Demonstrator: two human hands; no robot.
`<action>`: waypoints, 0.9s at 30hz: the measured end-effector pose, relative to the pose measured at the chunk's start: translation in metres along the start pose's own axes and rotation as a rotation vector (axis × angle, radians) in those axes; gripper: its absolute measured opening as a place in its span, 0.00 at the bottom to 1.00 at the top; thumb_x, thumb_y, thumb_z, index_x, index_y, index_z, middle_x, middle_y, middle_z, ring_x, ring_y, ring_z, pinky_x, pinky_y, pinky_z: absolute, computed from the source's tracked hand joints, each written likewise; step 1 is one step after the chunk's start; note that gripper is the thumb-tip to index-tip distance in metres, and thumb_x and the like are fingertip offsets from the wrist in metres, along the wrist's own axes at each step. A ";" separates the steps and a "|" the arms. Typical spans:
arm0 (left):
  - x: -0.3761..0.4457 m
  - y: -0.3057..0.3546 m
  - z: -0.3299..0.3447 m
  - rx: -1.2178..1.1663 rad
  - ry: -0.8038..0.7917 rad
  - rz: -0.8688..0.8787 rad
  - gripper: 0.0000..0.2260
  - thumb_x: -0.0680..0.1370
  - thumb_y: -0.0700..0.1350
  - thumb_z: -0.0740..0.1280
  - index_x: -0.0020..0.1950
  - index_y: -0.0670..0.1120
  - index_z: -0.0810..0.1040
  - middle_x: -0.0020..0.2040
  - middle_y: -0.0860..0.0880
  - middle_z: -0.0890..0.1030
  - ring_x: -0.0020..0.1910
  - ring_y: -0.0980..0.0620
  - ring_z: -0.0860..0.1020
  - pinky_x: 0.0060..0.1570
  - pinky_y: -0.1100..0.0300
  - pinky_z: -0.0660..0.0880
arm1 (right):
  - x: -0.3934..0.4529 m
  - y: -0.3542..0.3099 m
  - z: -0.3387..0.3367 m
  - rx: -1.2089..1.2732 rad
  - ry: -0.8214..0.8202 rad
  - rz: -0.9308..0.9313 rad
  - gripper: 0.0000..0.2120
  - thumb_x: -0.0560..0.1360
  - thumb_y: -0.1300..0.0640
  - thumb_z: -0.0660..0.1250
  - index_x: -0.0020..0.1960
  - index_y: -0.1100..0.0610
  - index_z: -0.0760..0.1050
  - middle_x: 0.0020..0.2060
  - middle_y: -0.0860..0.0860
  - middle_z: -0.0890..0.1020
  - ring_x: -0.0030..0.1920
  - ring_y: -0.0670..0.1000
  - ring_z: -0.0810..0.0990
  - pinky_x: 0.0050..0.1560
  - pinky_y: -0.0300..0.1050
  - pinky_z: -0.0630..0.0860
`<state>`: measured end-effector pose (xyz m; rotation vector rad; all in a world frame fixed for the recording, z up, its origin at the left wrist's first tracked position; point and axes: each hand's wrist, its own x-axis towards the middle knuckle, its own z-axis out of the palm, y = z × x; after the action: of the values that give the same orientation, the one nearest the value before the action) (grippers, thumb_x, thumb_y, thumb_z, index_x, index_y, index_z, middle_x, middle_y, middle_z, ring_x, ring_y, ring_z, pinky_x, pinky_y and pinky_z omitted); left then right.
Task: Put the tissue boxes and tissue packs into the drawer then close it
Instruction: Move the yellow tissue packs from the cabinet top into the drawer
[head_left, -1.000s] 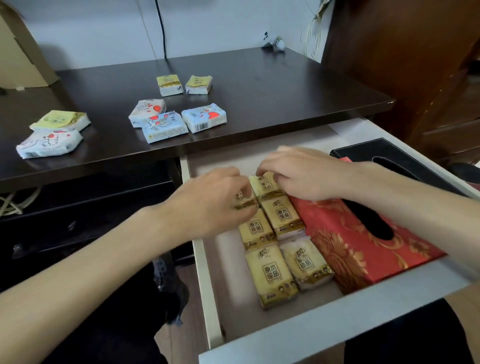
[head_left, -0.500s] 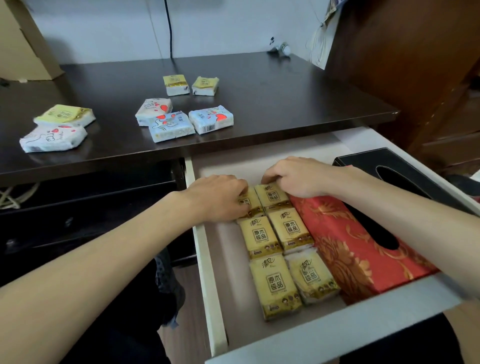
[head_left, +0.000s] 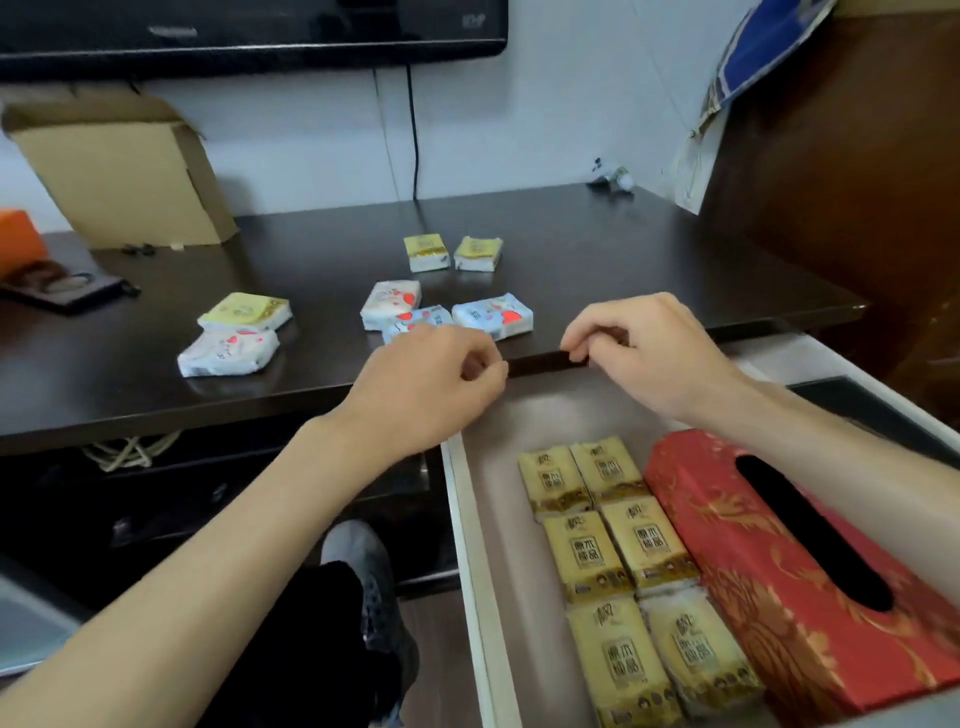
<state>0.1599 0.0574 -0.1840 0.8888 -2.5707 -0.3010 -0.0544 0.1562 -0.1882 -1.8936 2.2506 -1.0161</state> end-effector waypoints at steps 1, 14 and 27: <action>0.000 -0.007 -0.011 0.000 0.030 -0.045 0.09 0.75 0.56 0.62 0.43 0.56 0.80 0.41 0.58 0.81 0.43 0.53 0.79 0.44 0.53 0.76 | 0.010 -0.009 0.000 0.023 -0.001 0.005 0.15 0.72 0.56 0.60 0.42 0.40 0.83 0.37 0.39 0.86 0.44 0.44 0.84 0.53 0.50 0.80; 0.075 -0.094 -0.066 -0.029 0.033 -0.263 0.07 0.76 0.49 0.65 0.50 0.53 0.82 0.51 0.51 0.83 0.50 0.48 0.79 0.55 0.48 0.78 | 0.147 -0.048 0.040 0.037 -0.093 0.141 0.11 0.79 0.57 0.65 0.58 0.49 0.82 0.60 0.49 0.84 0.58 0.52 0.79 0.58 0.48 0.74; 0.239 -0.150 -0.016 -0.006 -0.136 -0.196 0.37 0.72 0.48 0.76 0.76 0.46 0.62 0.75 0.44 0.67 0.71 0.43 0.68 0.63 0.52 0.68 | 0.234 0.011 0.075 -0.054 -0.244 0.122 0.34 0.72 0.52 0.79 0.73 0.57 0.71 0.69 0.55 0.75 0.67 0.55 0.75 0.63 0.46 0.71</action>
<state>0.0771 -0.2100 -0.1464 1.1574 -2.6072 -0.4390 -0.0933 -0.0862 -0.1650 -1.7634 2.2386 -0.6742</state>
